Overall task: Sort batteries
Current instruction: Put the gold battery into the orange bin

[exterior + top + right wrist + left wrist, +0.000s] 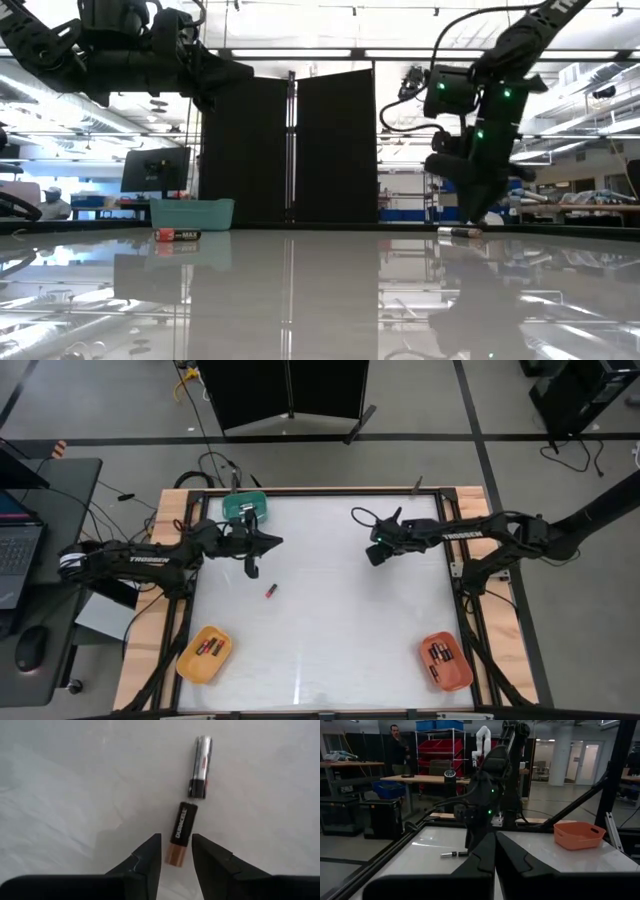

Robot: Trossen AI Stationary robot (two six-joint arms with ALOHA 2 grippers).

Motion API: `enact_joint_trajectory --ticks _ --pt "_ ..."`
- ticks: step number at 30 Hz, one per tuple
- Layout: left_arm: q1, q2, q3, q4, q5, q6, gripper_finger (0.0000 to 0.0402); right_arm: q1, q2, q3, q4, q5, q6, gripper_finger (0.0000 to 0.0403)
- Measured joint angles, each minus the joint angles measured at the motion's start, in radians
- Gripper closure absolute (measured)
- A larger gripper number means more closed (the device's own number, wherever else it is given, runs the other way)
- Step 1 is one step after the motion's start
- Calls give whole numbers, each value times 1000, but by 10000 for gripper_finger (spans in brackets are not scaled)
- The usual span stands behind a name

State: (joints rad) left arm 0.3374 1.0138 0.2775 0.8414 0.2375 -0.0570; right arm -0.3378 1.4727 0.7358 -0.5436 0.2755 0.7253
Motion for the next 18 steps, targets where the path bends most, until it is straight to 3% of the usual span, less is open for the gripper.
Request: enact_joint_trajectory --ticks 9,18 --pt "0 0 0 0 0 0 387 -11 0 -83 126 -11 4 288" --pt "0 0 0 0 -1 0 387 -52 -3 -136 202 -5 -22 330"
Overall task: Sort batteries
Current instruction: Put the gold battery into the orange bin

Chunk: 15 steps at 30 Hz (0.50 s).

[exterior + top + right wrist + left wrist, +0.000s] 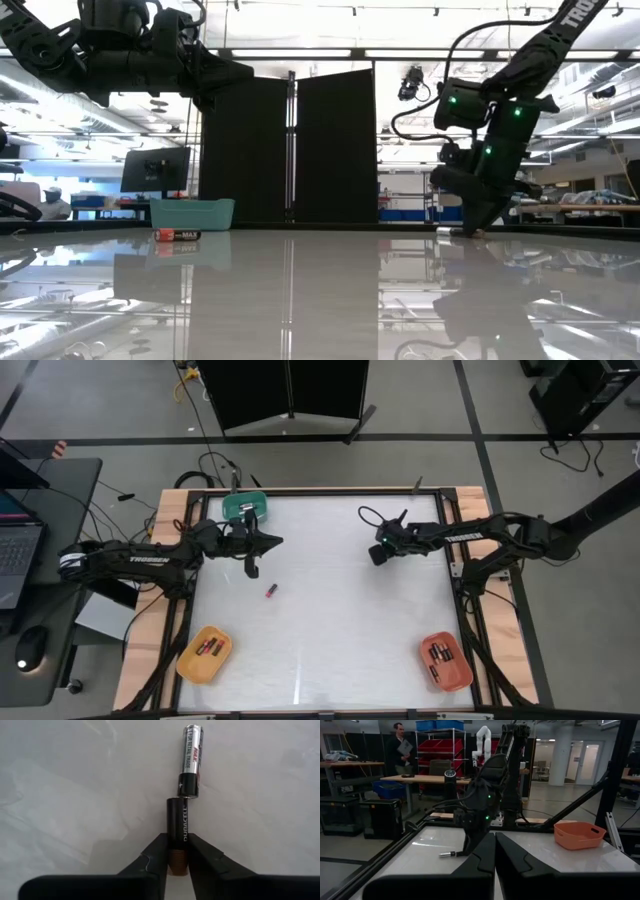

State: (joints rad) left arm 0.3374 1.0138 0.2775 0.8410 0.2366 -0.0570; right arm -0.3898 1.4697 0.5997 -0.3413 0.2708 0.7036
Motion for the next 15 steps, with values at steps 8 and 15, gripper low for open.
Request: enact_joint_trajectory --ticks 8,15 --pt "0 0 0 0 0 0 387 13 0 23 -40 -17 -52 338" --pt "0 0 0 2 -1 15 387 134 -78 149 -264 -83 -39 341"
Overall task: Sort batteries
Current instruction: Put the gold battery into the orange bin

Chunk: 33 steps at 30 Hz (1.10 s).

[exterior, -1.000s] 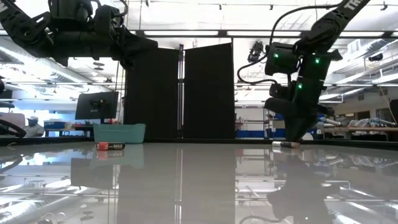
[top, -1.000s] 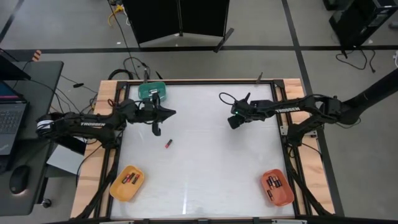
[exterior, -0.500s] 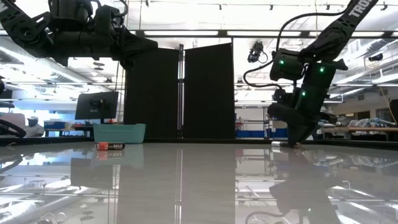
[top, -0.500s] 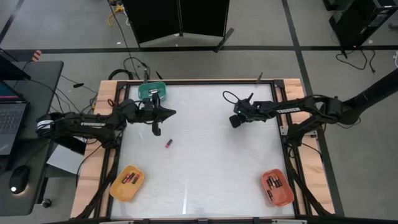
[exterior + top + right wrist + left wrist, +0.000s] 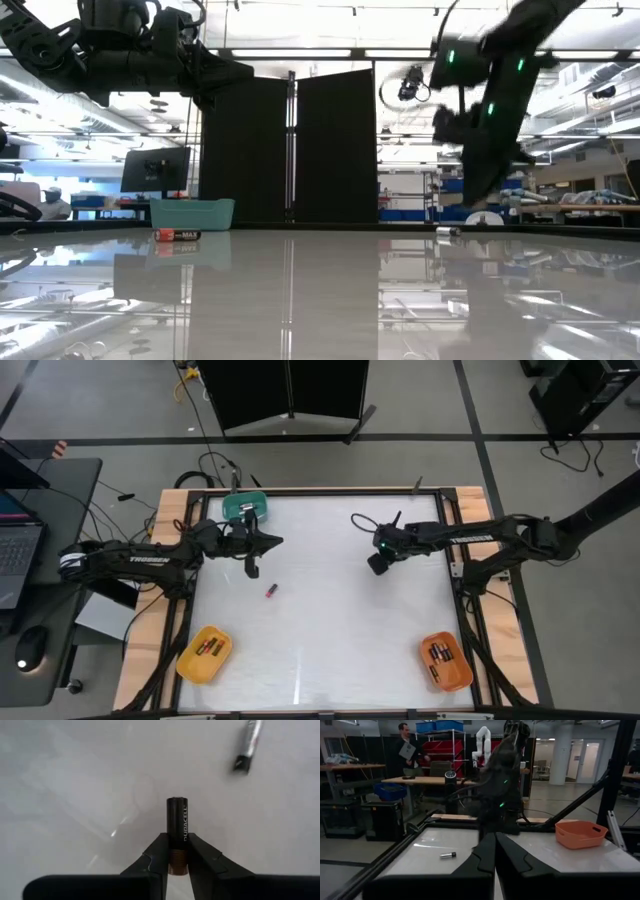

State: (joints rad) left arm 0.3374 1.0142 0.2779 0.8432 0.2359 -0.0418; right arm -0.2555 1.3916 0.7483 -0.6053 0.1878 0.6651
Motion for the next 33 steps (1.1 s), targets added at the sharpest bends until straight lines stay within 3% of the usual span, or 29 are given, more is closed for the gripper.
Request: enact_joint_trajectory --ticks 4,9,22,28,33 --pt "0 0 0 4 -9 14 387 143 -66 100 -184 -30 121 341" --pt "0 0 0 3 -18 15 387 389 -100 200 -345 -69 398 341" --pt "0 0 0 7 -20 38 387 1005 -43 217 -263 -310 1347 341" --pt "0 0 0 8 -21 38 387 1187 -23 217 -305 -339 1668 341" --pt "0 0 0 8 -21 38 387 1230 34 217 -378 -384 1691 338"
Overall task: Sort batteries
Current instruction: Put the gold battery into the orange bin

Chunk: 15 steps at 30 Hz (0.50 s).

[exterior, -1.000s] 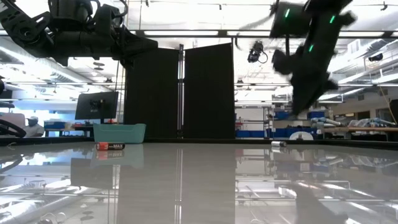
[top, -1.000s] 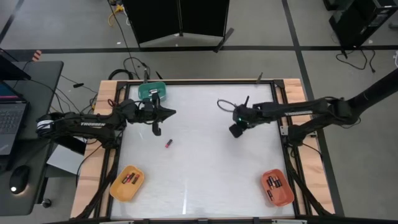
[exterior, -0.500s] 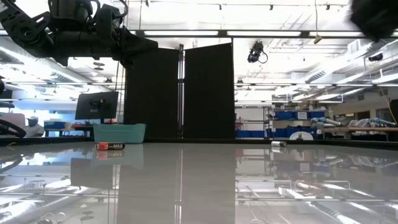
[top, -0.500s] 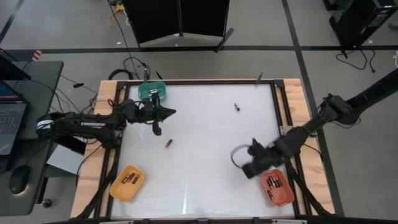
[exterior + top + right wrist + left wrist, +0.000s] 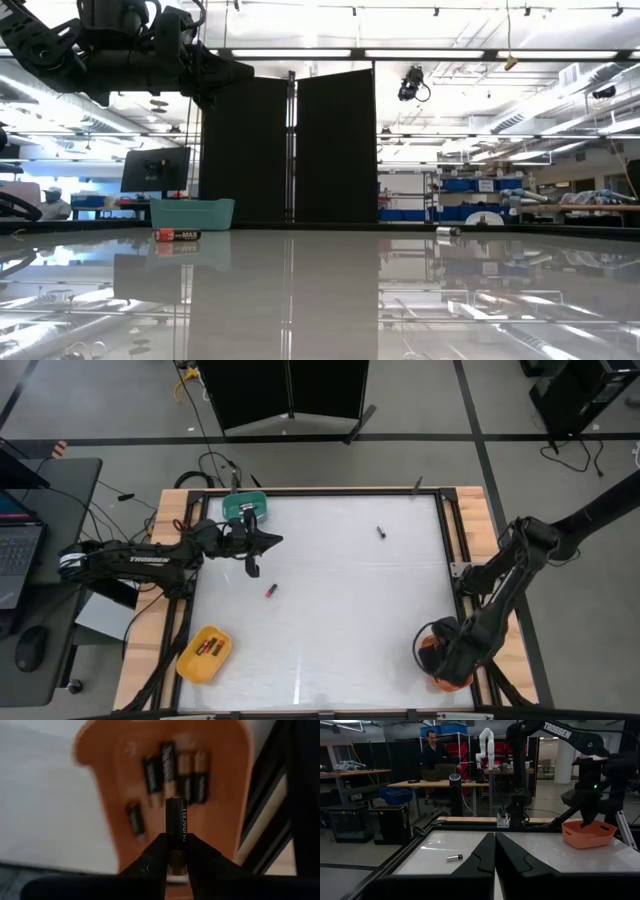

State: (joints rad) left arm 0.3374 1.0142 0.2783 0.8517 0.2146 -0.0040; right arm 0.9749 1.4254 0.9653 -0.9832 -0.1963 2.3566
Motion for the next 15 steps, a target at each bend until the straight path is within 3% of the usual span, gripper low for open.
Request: enact_joint_trajectory --ticks 15 --pt "0 0 0 2 0 0 387 -8 94 -34 -14 0 -48 338"
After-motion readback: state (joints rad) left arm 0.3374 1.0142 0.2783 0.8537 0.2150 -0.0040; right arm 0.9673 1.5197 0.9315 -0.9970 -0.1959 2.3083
